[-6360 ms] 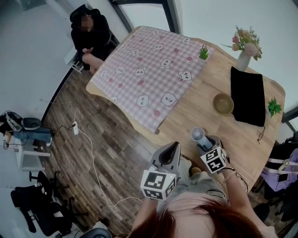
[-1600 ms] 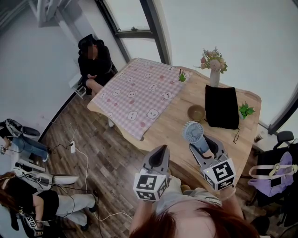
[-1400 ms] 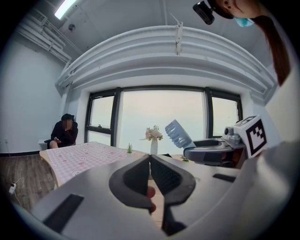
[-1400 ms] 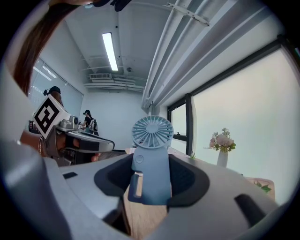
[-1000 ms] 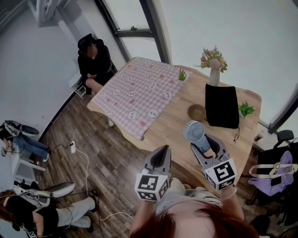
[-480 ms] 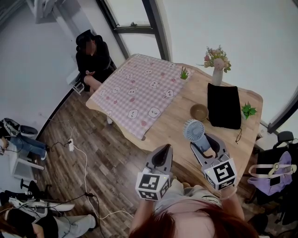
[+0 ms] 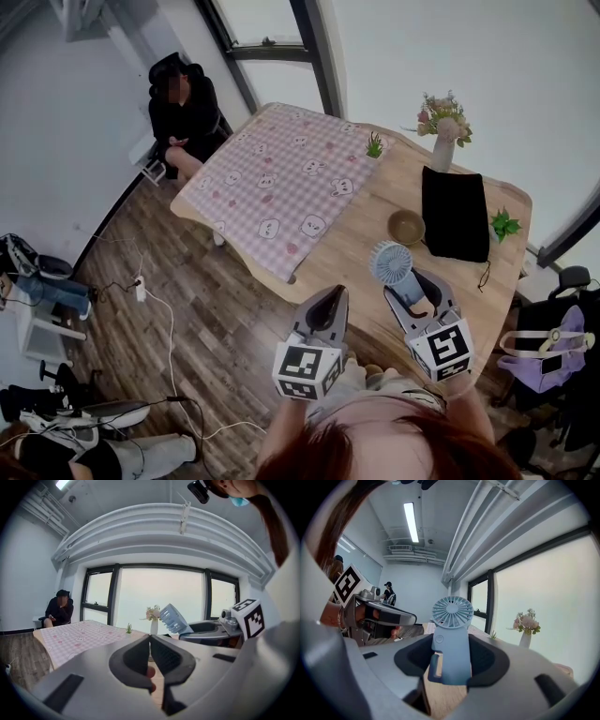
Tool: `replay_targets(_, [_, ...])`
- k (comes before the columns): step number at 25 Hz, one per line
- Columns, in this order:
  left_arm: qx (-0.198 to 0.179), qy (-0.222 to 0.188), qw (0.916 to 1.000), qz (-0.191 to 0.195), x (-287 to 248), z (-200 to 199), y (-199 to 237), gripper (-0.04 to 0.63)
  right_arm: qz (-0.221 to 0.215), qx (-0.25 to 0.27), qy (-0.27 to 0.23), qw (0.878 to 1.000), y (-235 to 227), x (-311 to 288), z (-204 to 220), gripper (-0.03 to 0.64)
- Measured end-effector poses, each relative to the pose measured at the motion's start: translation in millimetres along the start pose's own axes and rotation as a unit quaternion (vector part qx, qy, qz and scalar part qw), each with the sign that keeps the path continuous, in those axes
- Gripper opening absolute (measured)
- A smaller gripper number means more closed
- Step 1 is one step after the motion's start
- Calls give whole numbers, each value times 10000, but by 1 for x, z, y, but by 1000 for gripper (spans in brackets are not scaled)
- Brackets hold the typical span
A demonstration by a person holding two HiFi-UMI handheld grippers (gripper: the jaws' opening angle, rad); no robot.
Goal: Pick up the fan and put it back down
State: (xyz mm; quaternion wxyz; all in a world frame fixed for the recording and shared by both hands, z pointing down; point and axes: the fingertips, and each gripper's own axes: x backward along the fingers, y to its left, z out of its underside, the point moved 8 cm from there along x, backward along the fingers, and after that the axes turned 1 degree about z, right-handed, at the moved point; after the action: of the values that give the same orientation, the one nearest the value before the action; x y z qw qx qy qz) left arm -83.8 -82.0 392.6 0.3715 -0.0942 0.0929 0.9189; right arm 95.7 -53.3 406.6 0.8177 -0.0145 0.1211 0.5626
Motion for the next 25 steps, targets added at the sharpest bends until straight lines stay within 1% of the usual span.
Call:
replay_targets(15, [55,-21,10000,77,-5,-10,25,14,5,225,444,9988,5,-33,13,213])
replay_targets(21, [76,16,9999,77,-5,-6,36,14,-30,280,623,9977,8,-48,24,213])
replay_targets(25, [124,53,9999,6,-1,-2,49,14,-48,325,767,9965,11,-57,33,213])
